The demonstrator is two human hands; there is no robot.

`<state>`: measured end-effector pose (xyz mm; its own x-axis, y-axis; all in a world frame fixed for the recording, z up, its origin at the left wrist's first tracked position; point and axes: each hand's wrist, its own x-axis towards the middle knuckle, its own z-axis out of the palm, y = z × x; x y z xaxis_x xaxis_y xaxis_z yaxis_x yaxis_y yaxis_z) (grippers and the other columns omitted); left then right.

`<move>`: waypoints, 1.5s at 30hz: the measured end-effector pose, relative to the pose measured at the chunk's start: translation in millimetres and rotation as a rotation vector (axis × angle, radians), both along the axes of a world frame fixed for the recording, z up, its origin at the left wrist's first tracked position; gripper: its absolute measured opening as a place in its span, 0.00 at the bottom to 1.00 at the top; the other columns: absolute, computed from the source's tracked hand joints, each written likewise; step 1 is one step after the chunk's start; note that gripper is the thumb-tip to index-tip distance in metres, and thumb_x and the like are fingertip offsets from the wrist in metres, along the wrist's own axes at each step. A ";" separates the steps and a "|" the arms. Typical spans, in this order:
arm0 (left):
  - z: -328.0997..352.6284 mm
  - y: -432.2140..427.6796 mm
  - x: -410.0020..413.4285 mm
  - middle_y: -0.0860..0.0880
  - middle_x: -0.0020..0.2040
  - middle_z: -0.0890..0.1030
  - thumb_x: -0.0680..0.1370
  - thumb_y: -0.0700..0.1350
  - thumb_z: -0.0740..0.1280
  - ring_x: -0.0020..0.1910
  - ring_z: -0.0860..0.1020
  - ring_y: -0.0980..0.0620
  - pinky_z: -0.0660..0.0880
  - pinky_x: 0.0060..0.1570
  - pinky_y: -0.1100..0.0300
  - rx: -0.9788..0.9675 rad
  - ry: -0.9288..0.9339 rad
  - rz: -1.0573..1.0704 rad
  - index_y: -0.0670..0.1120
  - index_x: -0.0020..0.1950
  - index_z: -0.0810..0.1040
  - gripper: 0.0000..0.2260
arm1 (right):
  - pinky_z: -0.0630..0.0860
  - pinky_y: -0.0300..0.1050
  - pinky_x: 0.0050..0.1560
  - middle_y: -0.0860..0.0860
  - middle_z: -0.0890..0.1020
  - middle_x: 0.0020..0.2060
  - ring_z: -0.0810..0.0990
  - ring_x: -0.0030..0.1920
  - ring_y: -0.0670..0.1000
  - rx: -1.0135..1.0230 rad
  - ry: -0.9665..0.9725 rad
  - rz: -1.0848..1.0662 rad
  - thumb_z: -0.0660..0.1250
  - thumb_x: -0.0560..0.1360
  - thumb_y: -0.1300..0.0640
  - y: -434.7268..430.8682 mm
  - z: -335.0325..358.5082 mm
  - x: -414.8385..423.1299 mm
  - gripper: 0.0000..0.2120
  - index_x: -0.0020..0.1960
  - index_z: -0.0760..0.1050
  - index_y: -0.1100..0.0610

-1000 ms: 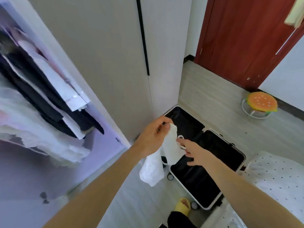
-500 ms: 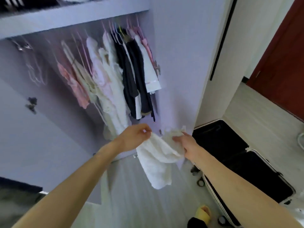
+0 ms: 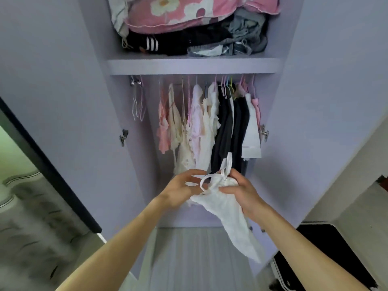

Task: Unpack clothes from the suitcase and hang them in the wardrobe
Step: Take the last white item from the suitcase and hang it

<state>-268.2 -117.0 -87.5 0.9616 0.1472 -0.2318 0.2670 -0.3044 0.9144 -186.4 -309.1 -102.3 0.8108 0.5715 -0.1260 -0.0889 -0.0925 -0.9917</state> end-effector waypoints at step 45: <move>21.2 45.5 11.3 0.49 0.34 0.76 0.77 0.39 0.63 0.38 0.77 0.50 0.76 0.54 0.50 -0.252 -0.001 0.150 0.39 0.55 0.82 0.11 | 0.81 0.41 0.49 0.51 0.86 0.47 0.85 0.51 0.49 -0.249 -0.104 0.044 0.66 0.73 0.71 31.4 4.4 14.3 0.16 0.54 0.82 0.55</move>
